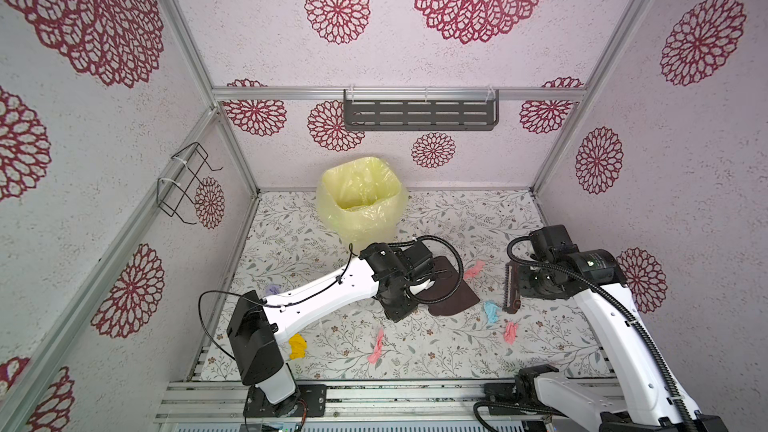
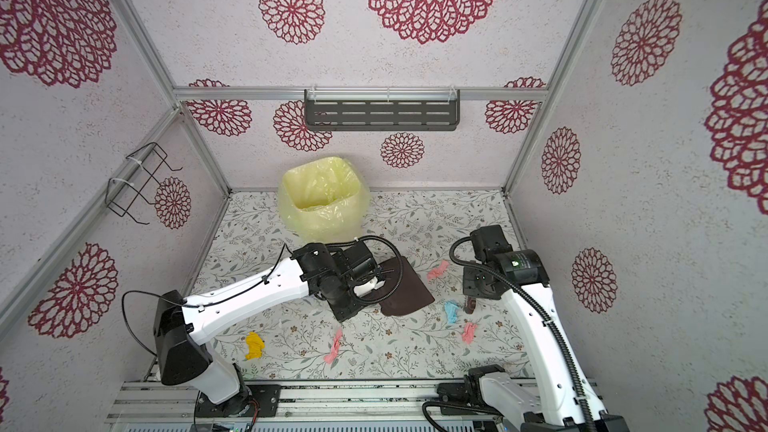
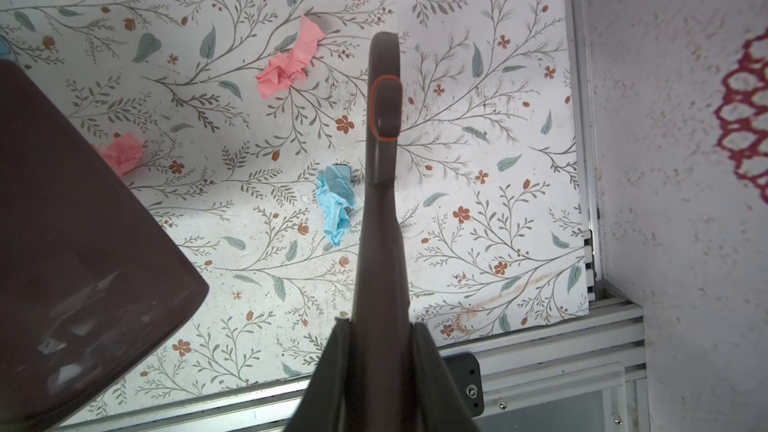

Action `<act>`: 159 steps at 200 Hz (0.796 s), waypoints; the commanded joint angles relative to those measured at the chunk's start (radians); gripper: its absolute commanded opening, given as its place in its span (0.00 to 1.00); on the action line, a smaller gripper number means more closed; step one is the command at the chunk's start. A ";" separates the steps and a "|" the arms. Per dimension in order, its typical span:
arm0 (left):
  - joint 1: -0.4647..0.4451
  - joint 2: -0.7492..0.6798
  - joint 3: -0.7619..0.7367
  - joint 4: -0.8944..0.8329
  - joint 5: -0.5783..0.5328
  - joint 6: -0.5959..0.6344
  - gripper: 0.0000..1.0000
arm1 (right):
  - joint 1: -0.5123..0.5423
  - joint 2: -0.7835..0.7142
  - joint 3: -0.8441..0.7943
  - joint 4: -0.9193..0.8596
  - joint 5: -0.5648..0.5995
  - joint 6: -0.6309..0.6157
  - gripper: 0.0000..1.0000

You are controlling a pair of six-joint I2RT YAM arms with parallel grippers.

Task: Sweep away the paper scraps from the table
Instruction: 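Lower the empty dustpan back to the table with the left gripper while right moves brush, then sweep the blue scrap into the dustpan with the right gripper's brush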

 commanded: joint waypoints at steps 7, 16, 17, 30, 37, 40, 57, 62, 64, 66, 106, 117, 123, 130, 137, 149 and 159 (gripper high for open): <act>-0.029 0.010 -0.022 -0.001 0.060 -0.015 0.00 | 0.022 -0.017 -0.008 -0.013 -0.021 0.043 0.00; -0.035 0.013 -0.031 -0.003 0.069 -0.019 0.00 | 0.033 -0.019 -0.011 -0.015 -0.033 0.046 0.00; -0.036 0.013 -0.032 -0.003 0.069 -0.019 0.00 | 0.033 -0.019 -0.010 -0.015 -0.034 0.047 0.00; -0.046 0.017 -0.044 -0.002 0.080 -0.025 0.00 | 0.049 -0.019 -0.010 -0.021 -0.043 0.049 0.00; -0.050 0.018 -0.052 0.001 0.087 -0.027 0.00 | 0.057 -0.017 -0.010 -0.026 -0.049 0.049 0.00; -0.052 0.019 -0.056 0.003 0.090 -0.027 0.00 | 0.060 -0.015 -0.010 -0.028 -0.051 0.051 0.00; -0.058 0.025 -0.070 0.002 0.101 -0.033 0.00 | 0.083 -0.014 -0.011 -0.040 -0.063 0.055 0.00; -0.059 0.028 -0.076 -0.001 0.102 -0.034 0.00 | 0.089 -0.015 -0.011 -0.044 -0.066 0.057 0.00; -0.060 0.029 -0.077 -0.002 0.103 -0.035 0.00 | 0.091 -0.016 -0.012 -0.045 -0.067 0.058 0.00; -0.061 0.030 -0.078 -0.004 0.102 -0.036 0.00 | 0.093 -0.015 -0.012 -0.047 -0.067 0.059 0.00; -0.082 0.033 -0.098 -0.022 0.120 -0.065 0.00 | 0.155 -0.015 -0.012 -0.068 -0.121 0.072 0.00; -0.090 0.027 -0.111 -0.030 0.122 -0.075 0.00 | 0.179 -0.013 -0.009 -0.070 -0.134 0.082 0.00; -0.093 0.024 -0.119 -0.035 0.120 -0.081 0.00 | 0.192 -0.013 -0.007 -0.068 -0.140 0.088 0.00; -0.097 0.019 -0.129 -0.037 0.121 -0.089 0.00 | 0.206 -0.012 -0.003 -0.069 -0.149 0.094 0.00; -0.100 0.014 -0.140 -0.039 0.123 -0.097 0.00 | 0.220 -0.007 0.004 -0.070 -0.153 0.097 0.00; -0.109 0.007 -0.156 -0.040 0.126 -0.110 0.00 | 0.237 -0.001 0.025 -0.081 -0.144 0.103 0.00; -0.115 0.001 -0.168 -0.042 0.127 -0.119 0.00 | 0.243 0.009 0.049 -0.100 -0.122 0.102 0.00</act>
